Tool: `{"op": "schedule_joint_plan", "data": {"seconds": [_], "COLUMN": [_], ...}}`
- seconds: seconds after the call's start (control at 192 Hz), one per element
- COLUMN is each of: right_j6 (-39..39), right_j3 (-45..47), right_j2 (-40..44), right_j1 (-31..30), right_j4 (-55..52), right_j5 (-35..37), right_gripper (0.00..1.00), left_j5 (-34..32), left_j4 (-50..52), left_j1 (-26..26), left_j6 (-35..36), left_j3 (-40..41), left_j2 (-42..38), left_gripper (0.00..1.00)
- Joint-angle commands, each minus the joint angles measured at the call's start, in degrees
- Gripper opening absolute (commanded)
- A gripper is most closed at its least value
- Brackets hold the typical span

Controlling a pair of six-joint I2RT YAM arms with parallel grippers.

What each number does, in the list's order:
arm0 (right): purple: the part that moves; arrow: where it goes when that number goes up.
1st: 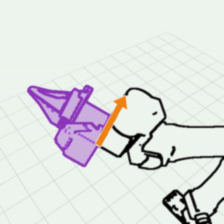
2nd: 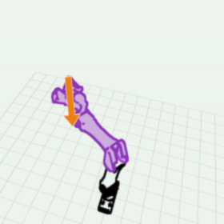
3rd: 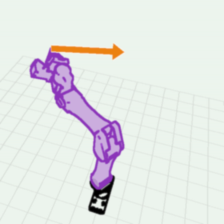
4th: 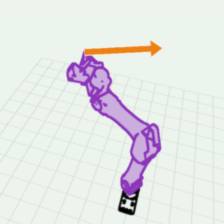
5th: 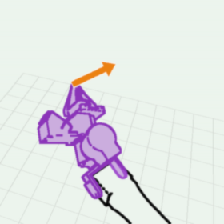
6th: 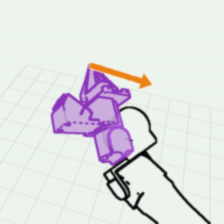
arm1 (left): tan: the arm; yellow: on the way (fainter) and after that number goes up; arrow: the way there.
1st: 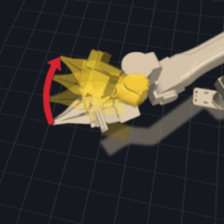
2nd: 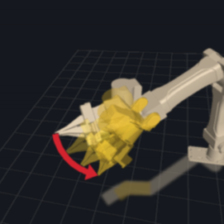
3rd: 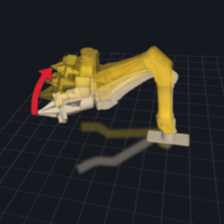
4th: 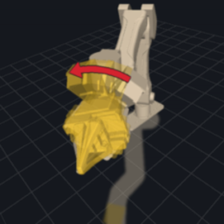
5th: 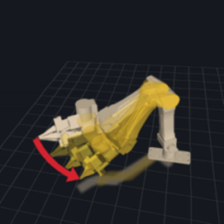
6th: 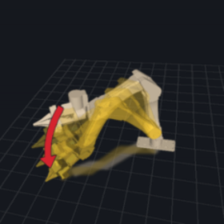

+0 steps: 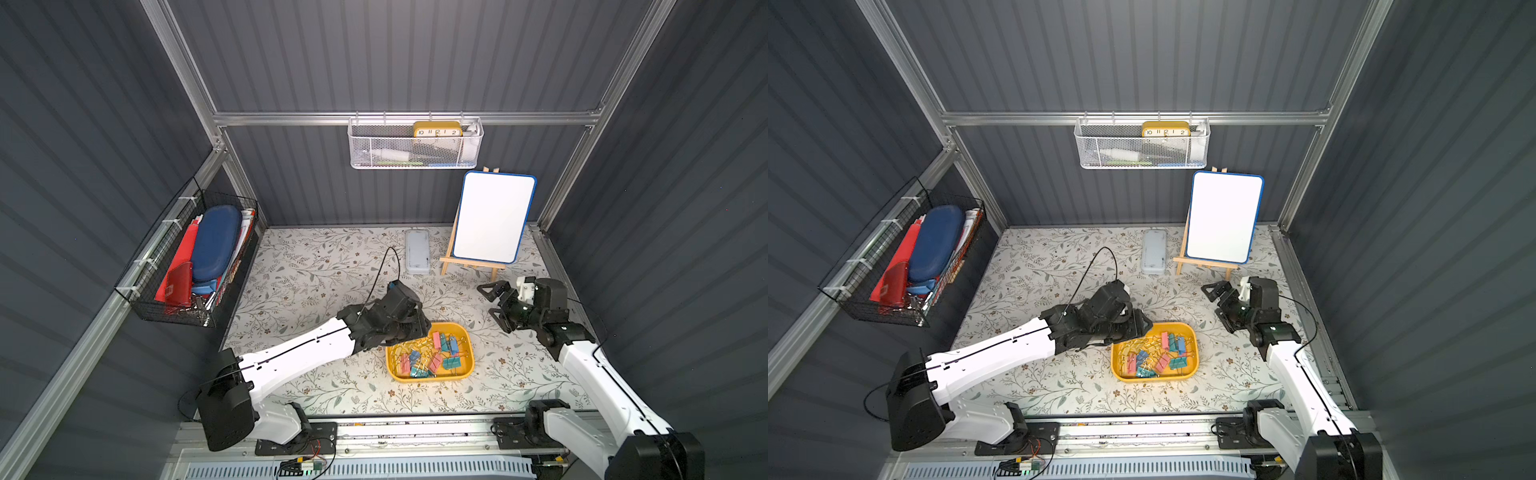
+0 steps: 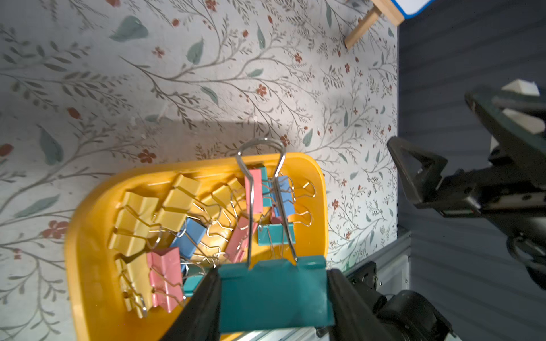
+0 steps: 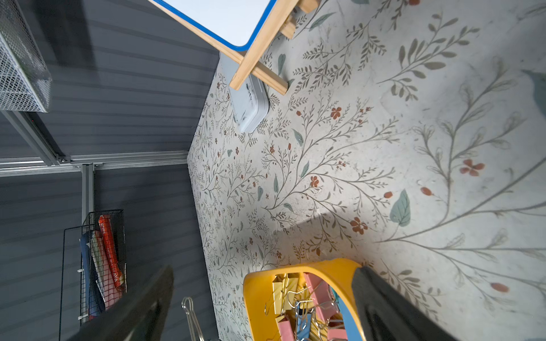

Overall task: Put the binder clips in the storage box
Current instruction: Place the binder clip in the storage box.

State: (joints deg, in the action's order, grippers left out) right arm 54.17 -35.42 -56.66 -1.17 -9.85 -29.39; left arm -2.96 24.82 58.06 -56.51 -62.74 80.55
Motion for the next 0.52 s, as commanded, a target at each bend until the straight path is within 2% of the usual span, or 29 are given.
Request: {"op": "schedule_joint_plan", "data": {"seconds": [0.0,0.083,0.349,0.516], "right_j6": [-0.2,-0.1,-0.8,-3.1], "right_j3": [-1.5,-1.2,-1.1,-1.4], "right_j2": [0.1,0.3,1.3,2.5], "right_j1": [0.2,0.2,0.2,0.1], "right_j4": [0.6,0.6,-0.3,-2.5], "right_j5": [-0.7,-0.4,-0.1,2.4], "right_gripper": [0.99,0.99,0.99,0.99], "left_j5": [0.3,-1.5,-7.9,-11.5], "left_j4": [-1.3,-0.7,-1.2,-1.0], "left_j1": [2.6,4.0,4.6,4.6], "left_j6": [-0.3,-0.4,-2.9,-5.5], "left_j3": [1.4,1.3,0.7,-0.2], "left_j2": [1.7,4.5,10.4,9.4], "left_gripper": [0.39,0.40,0.54,0.79]}}
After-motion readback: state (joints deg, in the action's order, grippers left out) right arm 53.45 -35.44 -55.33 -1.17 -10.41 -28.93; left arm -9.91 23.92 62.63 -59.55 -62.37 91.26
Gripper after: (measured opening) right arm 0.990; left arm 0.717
